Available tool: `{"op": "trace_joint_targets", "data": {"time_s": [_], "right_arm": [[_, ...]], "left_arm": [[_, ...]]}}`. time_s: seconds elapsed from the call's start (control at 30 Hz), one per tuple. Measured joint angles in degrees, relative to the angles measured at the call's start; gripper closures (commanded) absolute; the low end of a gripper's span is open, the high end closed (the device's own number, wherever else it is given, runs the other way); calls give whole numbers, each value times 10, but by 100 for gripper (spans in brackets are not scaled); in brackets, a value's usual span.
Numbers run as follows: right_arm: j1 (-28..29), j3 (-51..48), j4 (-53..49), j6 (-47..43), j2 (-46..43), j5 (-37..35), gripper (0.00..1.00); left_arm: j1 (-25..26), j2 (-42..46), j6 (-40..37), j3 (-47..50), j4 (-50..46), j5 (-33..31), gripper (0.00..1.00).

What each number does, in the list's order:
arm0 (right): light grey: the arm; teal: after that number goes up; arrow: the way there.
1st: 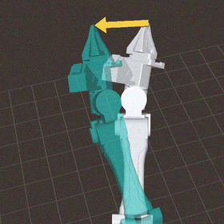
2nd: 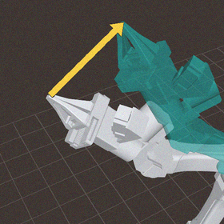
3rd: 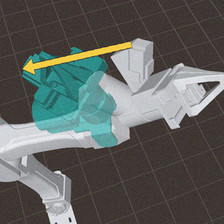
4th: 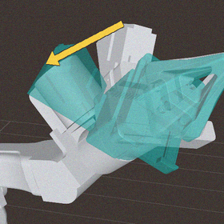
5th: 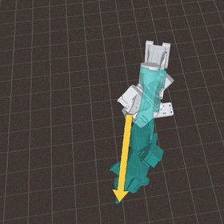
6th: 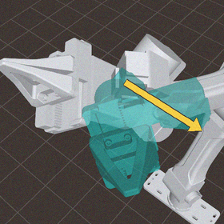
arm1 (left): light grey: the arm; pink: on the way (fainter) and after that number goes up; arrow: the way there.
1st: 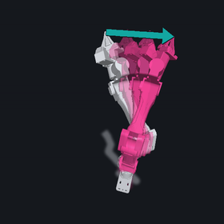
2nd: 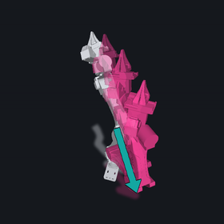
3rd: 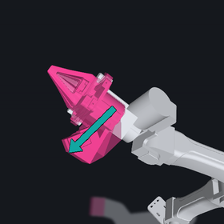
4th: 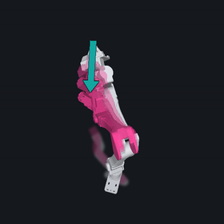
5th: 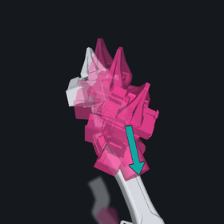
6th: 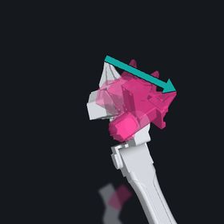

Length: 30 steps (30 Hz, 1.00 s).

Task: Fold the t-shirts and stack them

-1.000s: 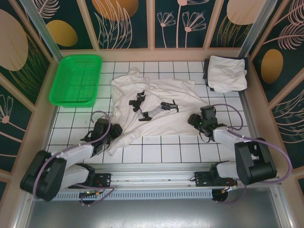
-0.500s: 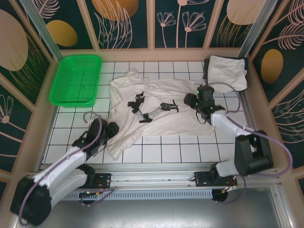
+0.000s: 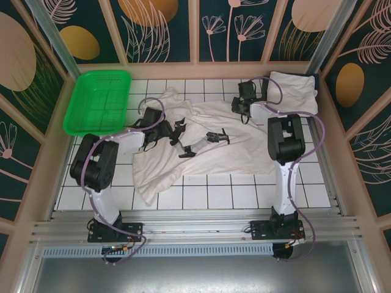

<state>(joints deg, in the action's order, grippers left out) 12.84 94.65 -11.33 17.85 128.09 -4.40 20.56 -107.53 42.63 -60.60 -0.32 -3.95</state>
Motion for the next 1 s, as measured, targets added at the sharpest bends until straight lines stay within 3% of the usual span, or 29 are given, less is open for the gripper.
{"op": "trace_joint_targets", "data": {"time_s": [0.57,0.7,0.87,1.0], "right_arm": [[-67,206,-104,31,133,18,79],[-73,226,-129,31,138,18,74],[-60,153,-132,23,78,5,65],[-24,-2,-103,22,-68,-7,61]], "left_arm": [[-86,45,-35,84,25,-15,40],[-86,48,-43,81,16,-8,32],[-87,49,-60,34,-38,10,28],[-87,38,-71,-41,-51,44,29]]}}
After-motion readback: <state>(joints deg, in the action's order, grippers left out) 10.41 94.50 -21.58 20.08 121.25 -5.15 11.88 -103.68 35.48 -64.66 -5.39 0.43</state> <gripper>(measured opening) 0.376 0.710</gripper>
